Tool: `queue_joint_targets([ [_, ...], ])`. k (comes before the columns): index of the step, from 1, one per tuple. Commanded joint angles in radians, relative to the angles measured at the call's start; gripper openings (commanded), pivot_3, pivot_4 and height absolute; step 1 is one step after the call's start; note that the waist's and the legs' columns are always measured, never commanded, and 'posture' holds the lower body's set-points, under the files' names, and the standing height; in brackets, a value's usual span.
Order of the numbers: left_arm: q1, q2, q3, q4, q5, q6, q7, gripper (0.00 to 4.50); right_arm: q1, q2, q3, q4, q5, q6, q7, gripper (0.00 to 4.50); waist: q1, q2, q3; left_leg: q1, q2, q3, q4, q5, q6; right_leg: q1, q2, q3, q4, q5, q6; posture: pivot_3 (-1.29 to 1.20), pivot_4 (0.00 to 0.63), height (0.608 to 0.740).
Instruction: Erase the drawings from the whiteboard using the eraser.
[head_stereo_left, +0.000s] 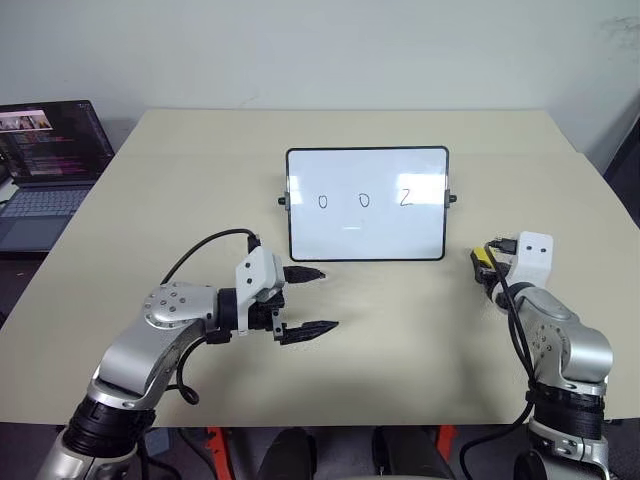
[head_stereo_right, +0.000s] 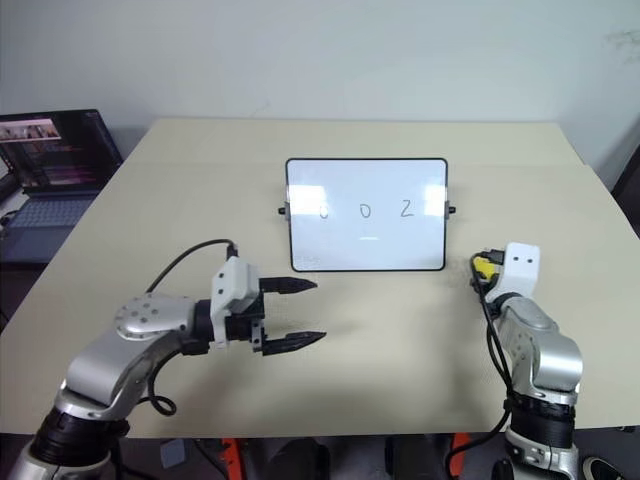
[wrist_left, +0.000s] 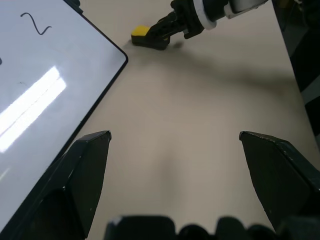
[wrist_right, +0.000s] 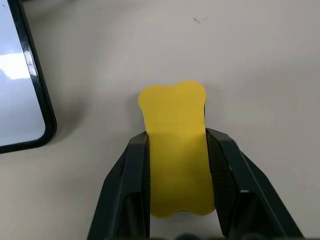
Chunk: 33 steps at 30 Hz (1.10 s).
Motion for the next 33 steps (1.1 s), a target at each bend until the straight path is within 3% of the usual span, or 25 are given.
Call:
queue_joint_targets([
  [1, -0.023, -0.01, 0.031, 0.009, 0.025, -0.052, 0.023, 4.5, -0.027, -0.042, 0.039, -0.053, -0.01, -0.085, 0.038, 1.23, 0.0, 0.0, 0.0, 0.0, 0.0, 0.0, 0.0, 0.0, 0.0, 0.0, 0.0, 0.0, 0.0, 0.0, 0.0, 0.0, 0.15, 0.74],
  [6, -0.044, -0.017, 0.042, 0.049, 0.05, -0.111, 0.036, 4.5, -0.044, -0.112, 0.131, -0.04, -0.051, -0.269, 0.122, 1.23, -0.001, 0.0, 0.0, 0.0, 0.0, 0.0, 0.0, 0.0, 0.0, 0.0, 0.0, 0.0, 0.0, 0.0, 0.0, 0.0, 0.15, 0.74],
  [13, -0.065, -0.035, 0.04, 0.124, 0.126, -0.205, 0.08, 4.5, -0.059, -0.122, 0.172, 0.008, -0.066, -0.421, 0.18, 1.23, 0.001, 0.0, 0.0, 0.0, 0.0, 0.0, 0.0, 0.0, 0.0, 0.0, 0.0, 0.0, 0.0, 0.0, 0.0, 0.0, 0.15, 0.74],
  [19, -0.077, -0.069, 0.021, 0.225, 0.252, -0.324, 0.167, 4.5, -0.115, -0.123, 0.182, 0.086, -0.079, -0.488, 0.203, 1.23, 0.0, 0.0, 0.0, 0.0, 0.0, 0.0, 0.0, 0.0, 0.0, 0.0, 0.0, 0.0, 0.0, 0.0, 0.0, 0.0, 0.15, 0.74],
  [33, -0.107, -0.198, 0.011, 0.332, 0.302, -0.328, 0.273, 4.5, -0.247, -0.115, 0.217, 0.257, -0.121, -0.645, 0.248, 1.23, 0.001, 0.0, 0.0, -0.001, 0.0, 0.001, 0.001, 0.0, 0.0, -0.001, -0.001, 0.0, 0.0, 0.0, 0.0, 0.0, 0.15, 0.74],
])
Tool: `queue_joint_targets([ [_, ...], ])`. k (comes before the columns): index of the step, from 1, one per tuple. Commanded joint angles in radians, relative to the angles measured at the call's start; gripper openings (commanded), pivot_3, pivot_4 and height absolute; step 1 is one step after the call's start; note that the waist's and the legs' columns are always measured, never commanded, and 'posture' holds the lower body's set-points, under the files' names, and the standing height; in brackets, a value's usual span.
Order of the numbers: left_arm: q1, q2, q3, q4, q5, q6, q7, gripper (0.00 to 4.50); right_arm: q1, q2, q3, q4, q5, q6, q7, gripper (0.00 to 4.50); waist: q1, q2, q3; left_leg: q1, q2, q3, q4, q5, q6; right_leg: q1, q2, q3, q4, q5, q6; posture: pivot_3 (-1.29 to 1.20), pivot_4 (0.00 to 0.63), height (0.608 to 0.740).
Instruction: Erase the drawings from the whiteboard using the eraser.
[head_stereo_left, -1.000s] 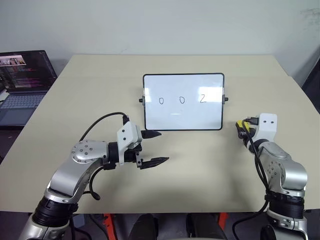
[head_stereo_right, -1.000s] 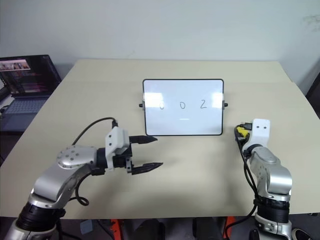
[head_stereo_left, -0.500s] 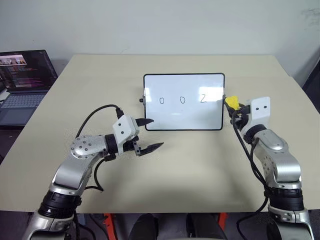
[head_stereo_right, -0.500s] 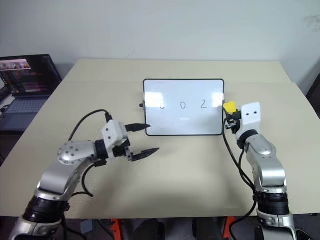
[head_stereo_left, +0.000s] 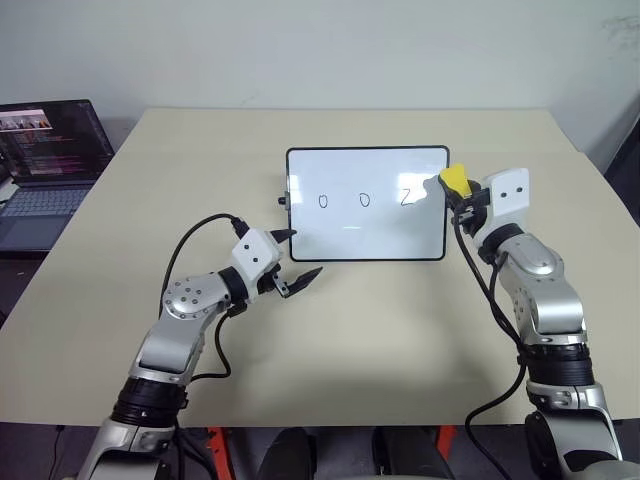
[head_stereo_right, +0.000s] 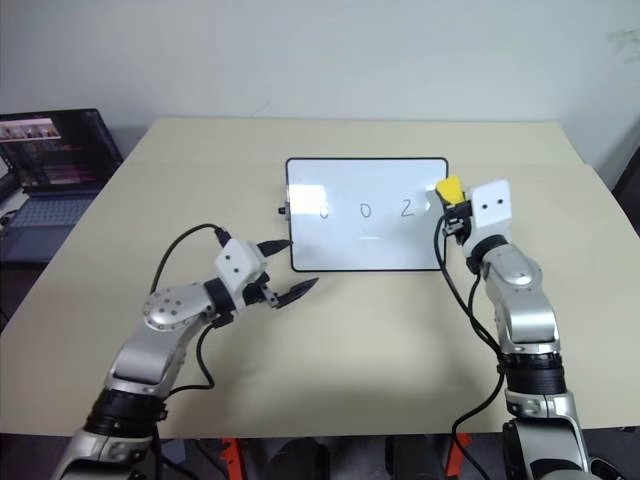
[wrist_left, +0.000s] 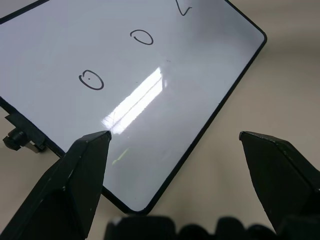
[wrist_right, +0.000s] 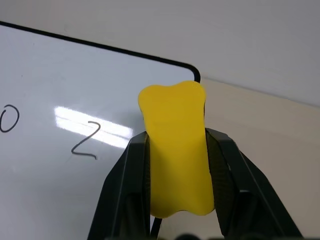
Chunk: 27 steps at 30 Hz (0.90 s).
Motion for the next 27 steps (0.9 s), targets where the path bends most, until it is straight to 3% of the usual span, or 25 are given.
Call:
queue_joint_targets([
  [1, -0.027, -0.015, 0.003, -0.001, 0.007, -0.026, 0.012, 4.5, -0.033, -0.003, -0.002, 0.007, -0.005, -0.046, 0.006, 1.23, 0.0, 0.0, 0.0, 0.0, 0.0, 0.0, 0.0, 0.0, 0.0, 0.0, 0.0, 0.0, 0.0, 0.0, 0.0, 0.0, 0.15, 0.74],
  [27, -0.083, -0.083, 0.008, 0.04, -0.041, -0.119, -0.046, 4.5, -0.124, 0.016, 0.035, 0.137, -0.025, -0.184, 0.027, 1.23, -0.001, 0.0, 0.0, 0.0, 0.0, 0.0, 0.0, 0.0, 0.0, 0.0, 0.0, 0.0, 0.0, 0.0, 0.0, 0.0, 0.15, 0.74],
])
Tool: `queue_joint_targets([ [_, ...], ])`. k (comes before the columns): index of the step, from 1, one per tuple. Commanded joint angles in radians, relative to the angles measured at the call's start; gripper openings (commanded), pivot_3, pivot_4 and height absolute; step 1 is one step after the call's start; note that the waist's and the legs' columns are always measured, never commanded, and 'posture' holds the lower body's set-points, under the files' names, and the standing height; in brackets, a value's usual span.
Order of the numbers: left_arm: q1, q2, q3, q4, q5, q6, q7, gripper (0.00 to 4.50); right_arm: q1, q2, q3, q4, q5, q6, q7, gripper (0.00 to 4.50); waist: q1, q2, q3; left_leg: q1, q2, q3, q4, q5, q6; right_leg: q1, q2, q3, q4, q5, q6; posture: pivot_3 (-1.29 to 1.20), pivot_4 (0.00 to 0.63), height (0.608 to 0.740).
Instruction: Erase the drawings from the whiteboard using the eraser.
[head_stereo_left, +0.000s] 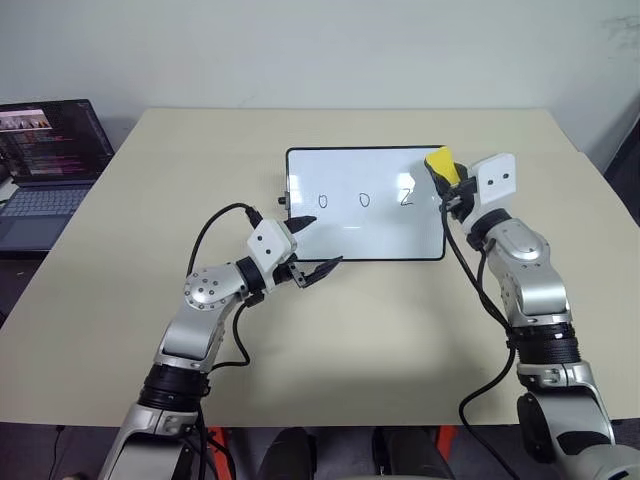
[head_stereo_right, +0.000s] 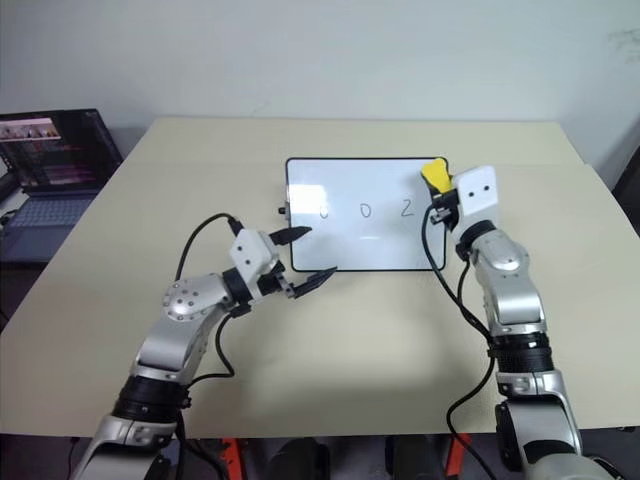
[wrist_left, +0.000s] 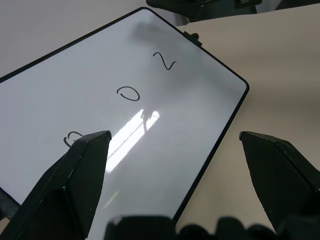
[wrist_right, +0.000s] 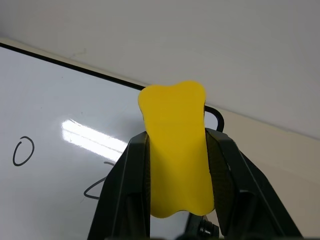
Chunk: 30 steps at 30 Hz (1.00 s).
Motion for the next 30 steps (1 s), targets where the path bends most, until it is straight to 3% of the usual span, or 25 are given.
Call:
queue_joint_targets([
  [1, -0.013, -0.003, 0.014, -0.013, -0.017, -0.016, -0.001, 4.5, -0.031, 0.004, 0.003, 0.0, -0.008, -0.043, 0.005, 1.23, 0.0, 0.0, 0.0, 0.0, 0.0, 0.0, 0.0, 0.0, 0.0, 0.0, 0.0, 0.0, 0.0, 0.0, 0.0, 0.0, 0.15, 0.74],
  [11, -0.01, 0.006, 0.012, -0.028, -0.016, -0.009, -0.008, 4.5, -0.068, 0.018, 0.016, 0.116, -0.017, -0.124, 0.011, 1.23, 0.0, 0.0, 0.0, 0.0, 0.0, 0.0, 0.0, 0.0, 0.0, 0.0, 0.0, 0.0, 0.0, 0.0, 0.0, 0.0, 0.15, 0.74],
  [24, -0.012, 0.011, 0.014, -0.042, -0.017, 0.001, -0.007, 4.5, -0.112, 0.009, 0.019, 0.445, -0.047, -0.344, 0.047, 1.23, -0.001, 0.0, 0.0, 0.0, 0.0, 0.001, 0.0, 0.0, 0.0, 0.0, 0.0, 0.0, 0.0, 0.0, 0.0, 0.0, 0.15, 0.74],
  [30, -0.009, 0.013, 0.016, -0.055, -0.018, 0.009, -0.004, 4.5, -0.096, 0.023, 0.03, 0.482, -0.041, -0.395, 0.066, 1.23, -0.001, 0.0, 0.0, 0.001, 0.0, 0.001, 0.001, 0.0, 0.0, 0.0, 0.0, 0.001, 0.001, 0.0, 0.0, 0.0, 0.15, 0.74],
])
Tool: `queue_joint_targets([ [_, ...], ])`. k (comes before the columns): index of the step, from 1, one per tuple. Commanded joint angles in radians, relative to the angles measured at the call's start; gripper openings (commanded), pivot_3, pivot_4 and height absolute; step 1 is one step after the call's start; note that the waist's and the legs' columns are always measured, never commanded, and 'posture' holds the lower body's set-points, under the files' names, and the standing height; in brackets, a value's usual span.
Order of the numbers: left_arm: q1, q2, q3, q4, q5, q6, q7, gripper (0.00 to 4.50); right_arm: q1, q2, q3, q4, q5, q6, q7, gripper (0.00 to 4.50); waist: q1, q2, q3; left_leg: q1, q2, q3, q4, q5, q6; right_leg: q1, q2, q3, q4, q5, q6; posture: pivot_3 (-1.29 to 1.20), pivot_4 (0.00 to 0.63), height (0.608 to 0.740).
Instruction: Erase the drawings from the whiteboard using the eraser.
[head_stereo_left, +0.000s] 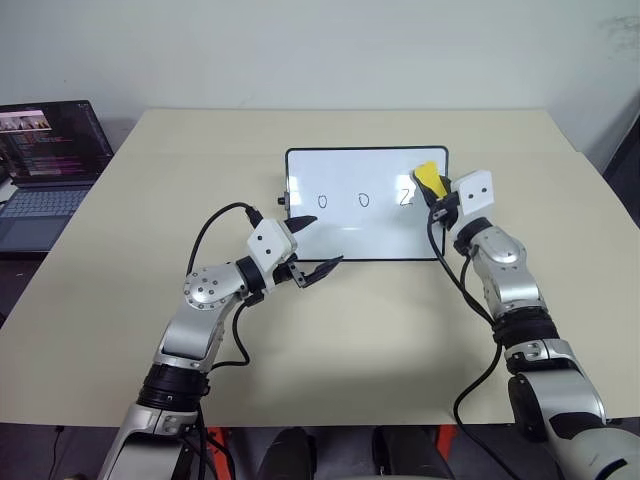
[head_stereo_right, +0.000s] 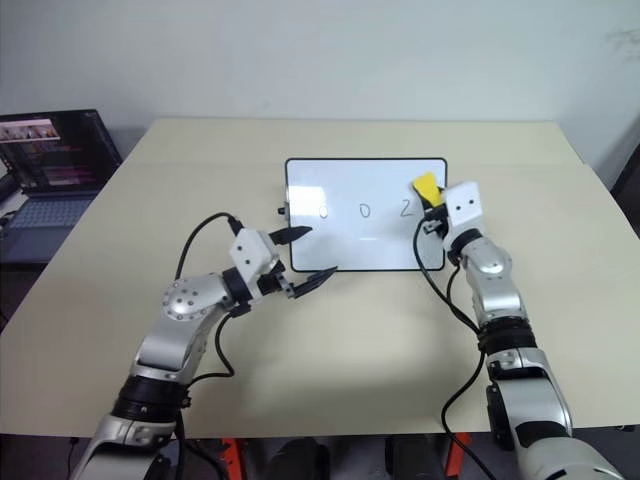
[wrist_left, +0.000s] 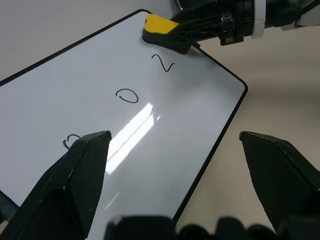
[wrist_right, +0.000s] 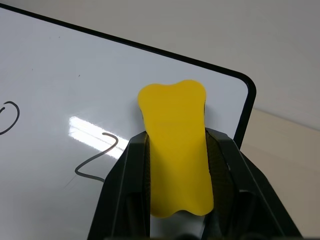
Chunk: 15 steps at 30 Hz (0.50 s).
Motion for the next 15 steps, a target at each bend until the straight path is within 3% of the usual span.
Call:
queue_joint_targets([
  [1, -0.008, 0.008, 0.017, -0.047, -0.018, 0.002, -0.001, 4.5, 0.002, 0.005, 0.003, 0.012, -0.008, -0.02, 0.016, 1.23, 0.0, 0.0, 0.0, 0.0, 0.0, 0.0, 0.0, 0.0, 0.0, 0.0, 0.0, 0.0, 0.0, 0.0, 0.0, 0.0, 0.15, 0.74],
  [15, -0.007, 0.006, 0.019, -0.058, -0.017, 0.01, 0.006, 4.5, 0.101, 0.018, 0.06, -0.057, -0.03, -0.023, 0.068, 1.23, -0.001, 0.0, 0.0, 0.0, 0.0, 0.0, 0.0, 0.0, 0.0, 0.0, 0.0, 0.0, 0.0, 0.0, 0.0, 0.0, 0.15, 0.74],
])
